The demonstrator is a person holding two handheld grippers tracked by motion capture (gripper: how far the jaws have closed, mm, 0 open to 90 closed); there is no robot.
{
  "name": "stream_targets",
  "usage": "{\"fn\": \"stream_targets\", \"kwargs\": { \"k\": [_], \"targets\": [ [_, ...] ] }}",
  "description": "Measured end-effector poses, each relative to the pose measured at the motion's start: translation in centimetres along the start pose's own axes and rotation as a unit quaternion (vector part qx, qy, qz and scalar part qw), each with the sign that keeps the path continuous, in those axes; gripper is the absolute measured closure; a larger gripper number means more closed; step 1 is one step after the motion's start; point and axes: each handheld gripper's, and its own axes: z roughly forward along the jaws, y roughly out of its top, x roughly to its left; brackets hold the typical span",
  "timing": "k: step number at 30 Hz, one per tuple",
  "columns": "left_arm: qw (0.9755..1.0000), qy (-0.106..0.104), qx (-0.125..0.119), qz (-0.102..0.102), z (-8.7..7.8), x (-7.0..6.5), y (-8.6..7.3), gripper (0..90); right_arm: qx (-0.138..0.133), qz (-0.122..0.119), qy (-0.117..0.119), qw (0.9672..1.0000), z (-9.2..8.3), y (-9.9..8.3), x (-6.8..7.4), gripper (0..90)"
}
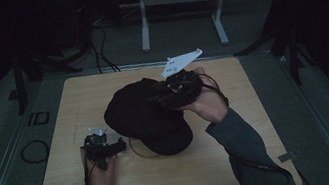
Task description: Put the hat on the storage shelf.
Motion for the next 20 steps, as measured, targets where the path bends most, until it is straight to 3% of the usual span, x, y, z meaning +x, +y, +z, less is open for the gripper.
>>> {"fn": "stream_targets", "kwargs": {
  "k": [6, 20],
  "targets": [
    [1.0, 0.0, 0.0, 0.001, 0.0, 0.0, 0.0, 1.3, 0.018, -0.004, -0.011, 0.9998, 0.2, 0.0, 0.1, 41.9],
    [1.0, 0.0, 0.0, 0.001, 0.0, 0.0, 0.0, 1.3, 0.031, 0.019, -0.02, 0.9991, -1.1, -1.0, -0.8, 31.4]
  ]
}}
